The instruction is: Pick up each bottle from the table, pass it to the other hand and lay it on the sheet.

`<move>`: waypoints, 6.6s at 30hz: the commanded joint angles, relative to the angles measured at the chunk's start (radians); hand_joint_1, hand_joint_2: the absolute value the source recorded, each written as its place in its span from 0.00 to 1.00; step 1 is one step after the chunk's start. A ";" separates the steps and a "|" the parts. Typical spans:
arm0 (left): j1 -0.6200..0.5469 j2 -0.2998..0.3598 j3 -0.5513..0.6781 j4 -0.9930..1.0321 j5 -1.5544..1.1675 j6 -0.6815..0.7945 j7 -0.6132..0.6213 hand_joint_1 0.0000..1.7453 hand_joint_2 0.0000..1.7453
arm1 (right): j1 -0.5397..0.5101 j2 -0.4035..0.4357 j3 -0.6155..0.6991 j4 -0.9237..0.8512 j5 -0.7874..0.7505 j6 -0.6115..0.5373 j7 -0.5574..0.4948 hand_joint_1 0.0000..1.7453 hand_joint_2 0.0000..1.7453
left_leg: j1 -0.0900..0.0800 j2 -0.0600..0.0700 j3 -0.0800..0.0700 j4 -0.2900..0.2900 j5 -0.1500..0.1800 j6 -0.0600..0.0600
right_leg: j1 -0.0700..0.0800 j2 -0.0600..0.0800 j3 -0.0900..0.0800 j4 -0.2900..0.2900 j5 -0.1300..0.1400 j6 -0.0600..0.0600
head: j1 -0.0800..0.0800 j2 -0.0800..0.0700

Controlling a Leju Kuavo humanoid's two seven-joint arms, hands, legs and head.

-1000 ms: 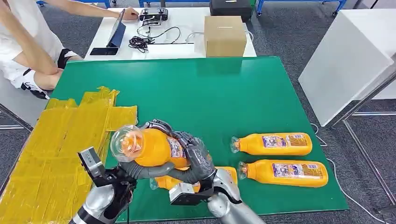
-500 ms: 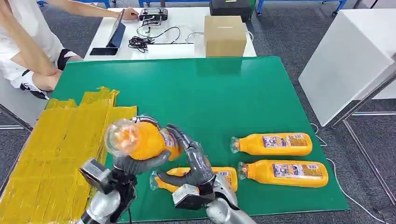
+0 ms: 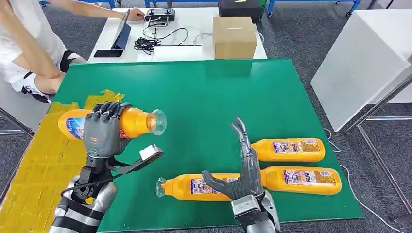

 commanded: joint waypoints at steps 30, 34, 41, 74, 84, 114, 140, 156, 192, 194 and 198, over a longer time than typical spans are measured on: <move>-0.301 0.024 0.123 0.821 0.137 -0.293 0.210 0.00 1.00 | -0.032 -0.009 -0.152 0.040 0.101 0.050 0.162 0.00 1.00 | 0.001 0.002 0.005 -0.001 -0.002 -0.001 | 0.001 0.001 0.006 -0.002 -0.001 0.001 | 0.000 0.000; -0.230 0.007 0.168 0.718 0.240 -0.110 0.091 0.00 1.00 | -0.035 -0.084 -0.110 0.089 0.199 0.100 0.201 0.00 1.00 | 0.000 0.001 0.003 -0.002 0.000 0.000 | 0.000 0.001 0.004 -0.002 0.000 0.001 | 0.000 0.000; -0.099 -0.079 0.192 0.346 0.787 0.043 -0.345 0.00 1.00 | 0.016 -0.308 -0.011 0.084 0.271 0.253 0.077 0.00 1.00 | 0.000 -0.003 0.002 0.000 -0.001 0.000 | 0.000 -0.003 0.005 -0.003 -0.002 0.002 | 0.000 0.000; 0.104 -0.093 -0.028 -0.124 1.211 -0.083 -0.577 0.00 1.00 | -0.137 -0.212 0.119 0.311 0.520 0.165 0.468 0.00 1.00 | 0.001 0.004 0.003 -0.001 -0.001 -0.001 | 0.001 0.003 0.003 -0.002 0.001 0.000 | 0.000 0.000; 0.093 -0.105 -0.049 -0.094 1.222 -0.086 -0.572 0.00 1.00 | -0.208 -0.195 0.169 0.395 0.520 0.192 0.482 0.00 1.00 | 0.000 0.001 0.002 -0.001 0.000 0.000 | 0.000 0.001 0.003 -0.001 0.000 0.000 | 0.000 0.000; 0.042 -0.114 -0.089 -0.048 1.277 -0.094 -0.578 0.00 1.00 | -0.397 -0.212 0.288 0.776 0.573 0.275 0.608 0.88 1.00 | 0.000 -0.001 0.006 -0.001 0.000 -0.001 | 0.000 -0.001 0.007 -0.002 0.000 0.001 | 0.000 0.000; 0.090 -0.112 -0.078 -0.110 1.276 -0.095 -0.580 0.00 1.00 | -0.248 -0.070 -0.002 0.514 0.518 -0.042 0.482 1.00 1.00 | 0.000 0.001 0.004 0.000 -0.001 -0.001 | 0.000 0.000 0.005 0.000 0.000 0.001 | 0.000 0.000; 0.106 -0.110 -0.070 -0.126 1.300 -0.093 -0.593 0.00 1.00 | -0.212 -0.012 -0.117 0.443 0.391 -0.139 0.394 1.00 1.00 | 0.000 0.001 0.005 0.000 -0.001 -0.001 | 0.000 0.001 0.006 -0.001 -0.001 0.001 | 0.000 0.000; -0.007 -0.060 -0.058 0.057 1.825 -0.570 -0.321 0.00 1.00 | -0.238 0.025 -0.090 0.408 0.186 -0.191 0.222 1.00 1.00 | 0.000 0.002 0.005 -0.001 -0.001 -0.001 | 0.000 0.001 0.005 -0.001 0.000 0.001 | 0.000 0.000; -0.007 -0.060 -0.058 0.057 1.825 -0.570 -0.321 0.00 1.00 | -0.238 0.025 -0.090 0.408 0.186 -0.191 0.222 1.00 1.00 | 0.000 0.001 0.004 -0.001 -0.001 -0.001 | 0.000 0.001 0.005 -0.001 0.000 0.001 | 0.000 0.000; -0.007 -0.060 -0.058 0.057 1.825 -0.570 -0.321 0.00 1.00 | -0.238 0.025 -0.090 0.408 0.186 -0.191 0.222 1.00 1.00 | 0.000 0.002 0.006 -0.001 -0.001 -0.001 | 0.000 0.001 0.006 -0.001 -0.001 0.001 | 0.000 0.000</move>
